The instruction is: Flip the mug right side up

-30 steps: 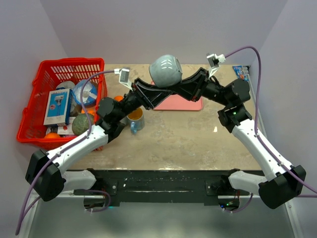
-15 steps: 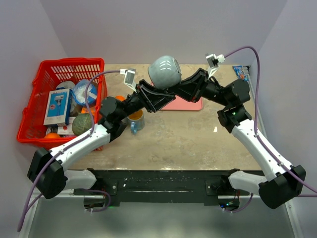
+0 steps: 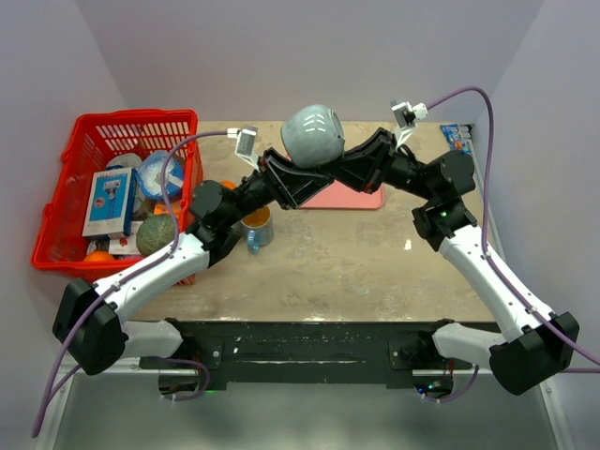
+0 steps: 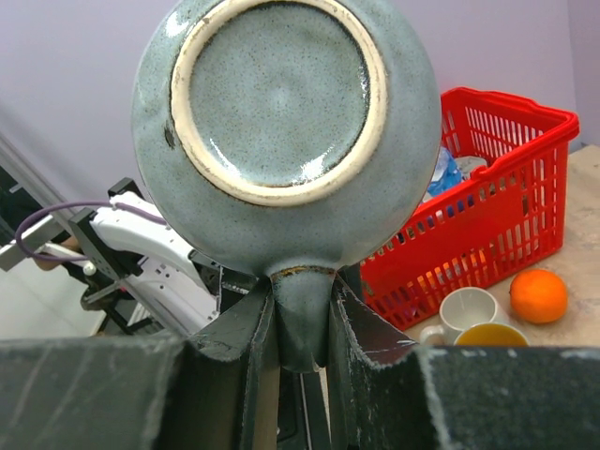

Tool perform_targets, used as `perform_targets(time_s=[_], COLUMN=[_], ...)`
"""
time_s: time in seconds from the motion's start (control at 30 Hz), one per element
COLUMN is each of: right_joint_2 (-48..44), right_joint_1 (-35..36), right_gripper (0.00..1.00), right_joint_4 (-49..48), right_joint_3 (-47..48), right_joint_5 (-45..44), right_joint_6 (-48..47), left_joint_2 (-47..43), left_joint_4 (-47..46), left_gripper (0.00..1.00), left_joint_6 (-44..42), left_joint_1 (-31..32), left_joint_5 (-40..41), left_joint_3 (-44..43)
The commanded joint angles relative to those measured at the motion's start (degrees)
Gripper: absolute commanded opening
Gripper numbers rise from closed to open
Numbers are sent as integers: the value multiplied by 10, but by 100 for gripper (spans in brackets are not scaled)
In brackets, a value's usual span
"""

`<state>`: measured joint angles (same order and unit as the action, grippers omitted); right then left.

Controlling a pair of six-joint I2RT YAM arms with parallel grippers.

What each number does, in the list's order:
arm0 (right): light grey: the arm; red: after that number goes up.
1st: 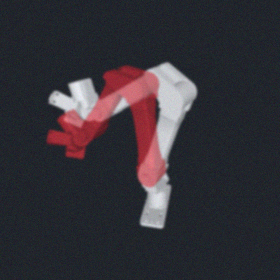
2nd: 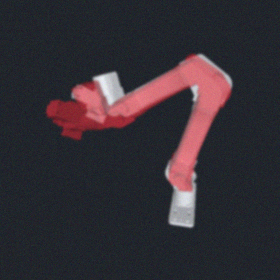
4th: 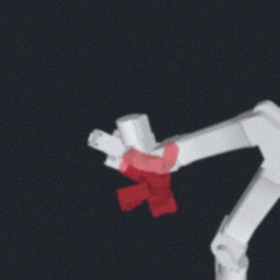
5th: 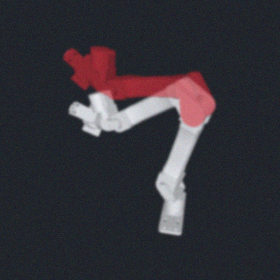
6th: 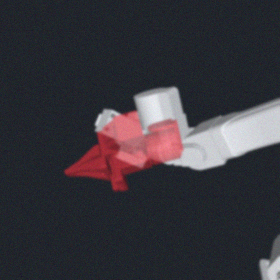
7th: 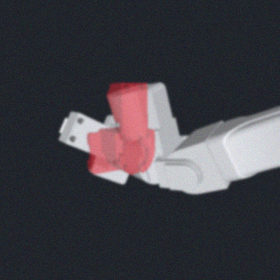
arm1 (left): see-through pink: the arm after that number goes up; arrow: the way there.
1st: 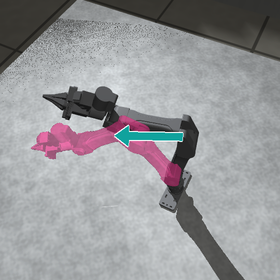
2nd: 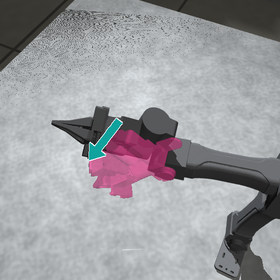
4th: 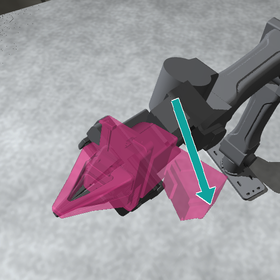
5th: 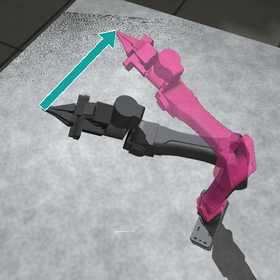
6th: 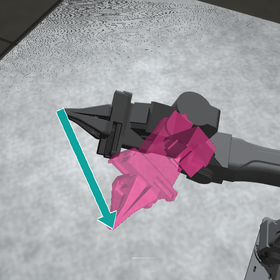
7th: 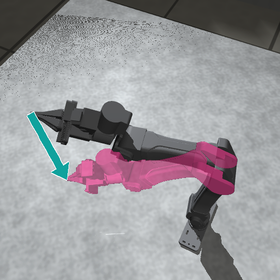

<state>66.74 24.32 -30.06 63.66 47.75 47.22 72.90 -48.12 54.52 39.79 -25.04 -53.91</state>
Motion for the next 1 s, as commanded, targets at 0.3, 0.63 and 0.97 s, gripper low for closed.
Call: perform_targets(time_s=[0.3,0.63,0.97], right_joint_2=[-29,-23,15], right_joint_1=[6,6,6], right_gripper=[0,0,0], right_joint_4=[18,21,57], right_joint_3=[17,32,75], right_joint_5=[23,38,81], right_joint_6=[-71,-21,57], left_joint_2=[-13,-38,-58], left_joint_4=[15,46,66], left_gripper=[35,36,39], left_joint_6=[-15,-98,-155], left_joint_1=[-2,-2,-2], left_joint_5=[75,90,89], left_joint_3=[-18,-8,-3])
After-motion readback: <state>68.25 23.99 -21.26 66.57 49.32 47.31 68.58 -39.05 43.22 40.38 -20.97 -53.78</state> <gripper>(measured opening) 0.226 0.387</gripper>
